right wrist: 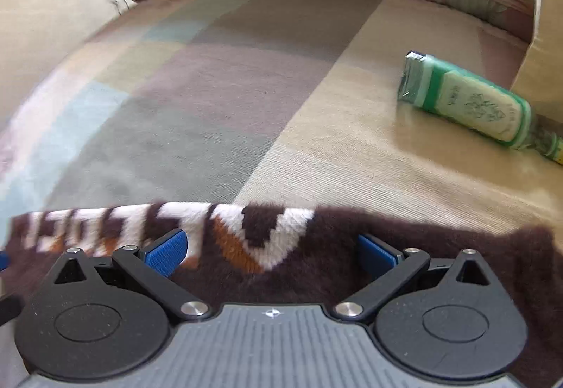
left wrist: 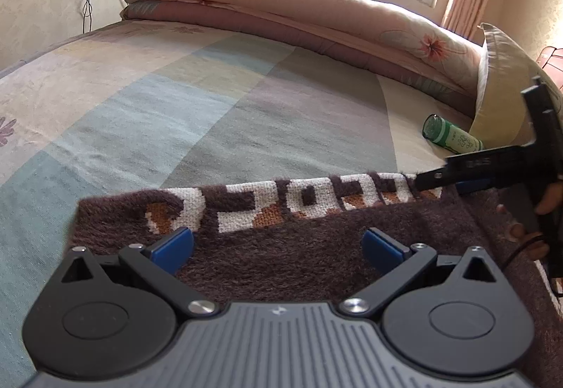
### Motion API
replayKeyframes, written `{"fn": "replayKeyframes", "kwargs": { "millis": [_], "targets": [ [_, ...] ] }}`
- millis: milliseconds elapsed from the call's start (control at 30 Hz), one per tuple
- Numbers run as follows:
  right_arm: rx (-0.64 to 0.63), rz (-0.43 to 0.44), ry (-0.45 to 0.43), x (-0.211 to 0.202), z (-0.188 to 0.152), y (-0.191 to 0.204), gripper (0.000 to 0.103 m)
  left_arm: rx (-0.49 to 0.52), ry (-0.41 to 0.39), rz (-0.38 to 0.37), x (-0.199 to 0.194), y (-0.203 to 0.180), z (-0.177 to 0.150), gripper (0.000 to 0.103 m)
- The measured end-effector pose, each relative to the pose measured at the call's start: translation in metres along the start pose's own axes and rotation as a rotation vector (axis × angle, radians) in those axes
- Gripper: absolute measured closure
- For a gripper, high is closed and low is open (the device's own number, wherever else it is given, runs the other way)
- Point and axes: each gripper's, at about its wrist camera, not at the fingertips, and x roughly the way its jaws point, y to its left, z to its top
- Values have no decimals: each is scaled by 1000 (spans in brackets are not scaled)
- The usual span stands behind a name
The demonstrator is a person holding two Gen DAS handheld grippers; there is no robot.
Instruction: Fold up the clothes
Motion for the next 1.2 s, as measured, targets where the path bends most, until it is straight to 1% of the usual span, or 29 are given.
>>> {"fn": "replayKeyframes", "kwargs": {
  "millis": [133, 233, 333, 433, 500, 567, 633, 733, 800, 900, 1000, 1033, 1133, 1200],
  "targets": [
    [44, -41, -22, -30, -16, -34, 0, 5, -10, -21, -4, -2, 0, 1],
    [77, -77, -18, -24, -27, -59, 0, 1, -5, -10, -2, -1, 0, 1],
    [137, -82, -27, 0, -26, -77, 0, 9, -1, -5, 1, -3, -1, 1],
    [135, -123, -81, 13, -15, -77, 0, 14, 5, 4, 4, -4, -1, 1],
    [133, -131, -78, 16, -8, -76, 0, 13, 10, 10, 6, -4, 0, 1],
    [137, -113, -58, 8, -6, -77, 0, 13, 13, 10, 8, -5, 0, 1],
    [155, -78, -57, -12, -11, -75, 0, 16, 12, 5, 7, -7, 0, 1],
    [113, -37, -17, -41, -29, -57, 0, 23, 2, -7, 3, -9, 0, 1],
    [30, -63, 2, -56, -47, -33, 0, 23, -3, -13, 1, -10, 0, 1],
    [-88, -142, 31, -70, -82, 0, 0, 26, -4, -11, -1, -9, 0, 1],
    [-152, -224, 82, -69, -115, 25, 0, 28, -6, -10, -3, -9, 0, 1],
    [-164, -234, 102, -66, -123, 31, 0, 29, -7, -9, -3, -9, 0, 1],
    [-167, -231, 99, -55, -138, 51, 0, 28, -13, -13, -5, -10, 1, 1],
    [-182, -223, 75, -56, -139, 63, 0, 23, -15, -17, -6, -9, 2, 1]
  ]
}}
